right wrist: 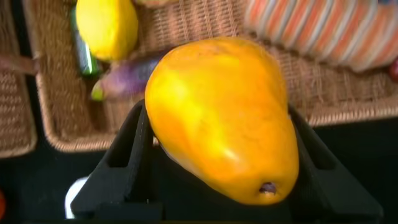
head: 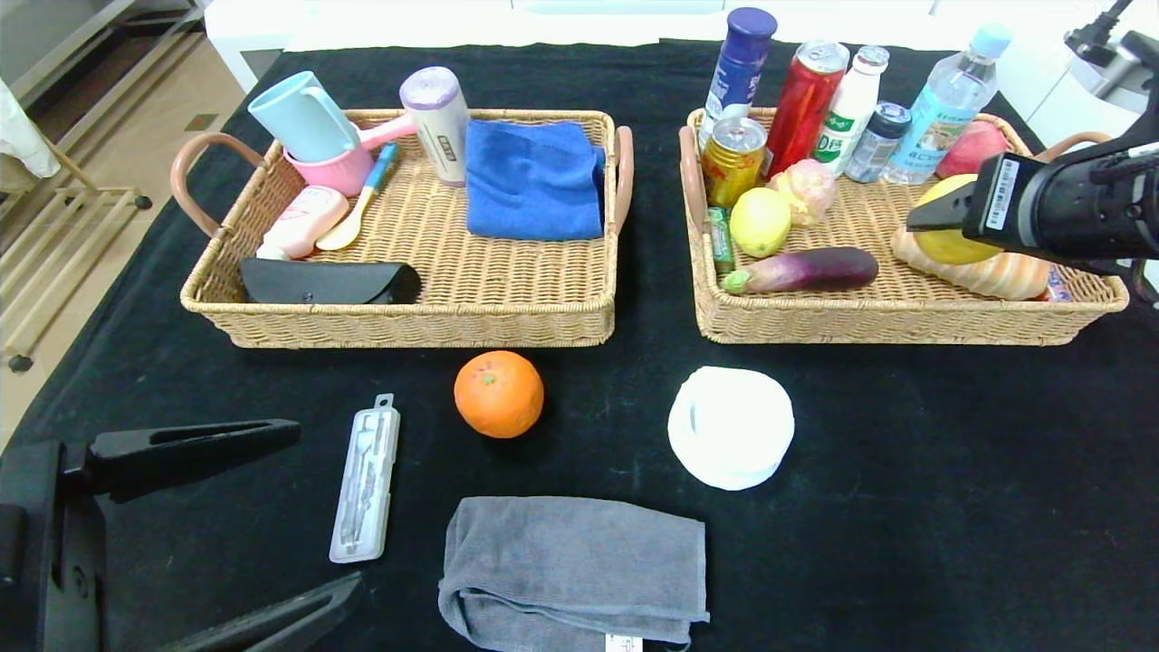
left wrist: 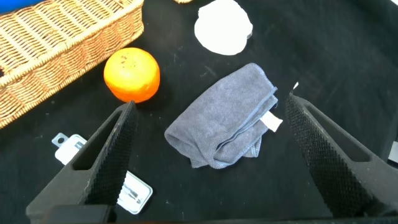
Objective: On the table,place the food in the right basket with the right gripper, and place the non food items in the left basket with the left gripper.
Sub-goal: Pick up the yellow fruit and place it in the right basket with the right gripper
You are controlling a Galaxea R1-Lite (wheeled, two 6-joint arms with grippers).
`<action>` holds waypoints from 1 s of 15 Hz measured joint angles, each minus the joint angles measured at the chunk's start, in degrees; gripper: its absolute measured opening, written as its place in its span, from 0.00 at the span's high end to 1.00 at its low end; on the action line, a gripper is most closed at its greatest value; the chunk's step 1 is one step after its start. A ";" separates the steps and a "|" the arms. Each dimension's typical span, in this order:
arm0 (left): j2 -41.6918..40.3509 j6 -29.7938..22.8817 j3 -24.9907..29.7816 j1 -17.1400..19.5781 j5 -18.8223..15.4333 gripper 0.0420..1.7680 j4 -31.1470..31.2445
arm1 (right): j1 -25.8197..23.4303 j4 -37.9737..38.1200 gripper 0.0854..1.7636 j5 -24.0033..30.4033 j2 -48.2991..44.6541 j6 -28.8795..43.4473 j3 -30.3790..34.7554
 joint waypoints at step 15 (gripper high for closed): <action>0.02 0.11 0.00 -0.04 -0.09 0.03 0.02 | -4.28 -11.25 0.25 0.16 8.42 -0.93 -0.45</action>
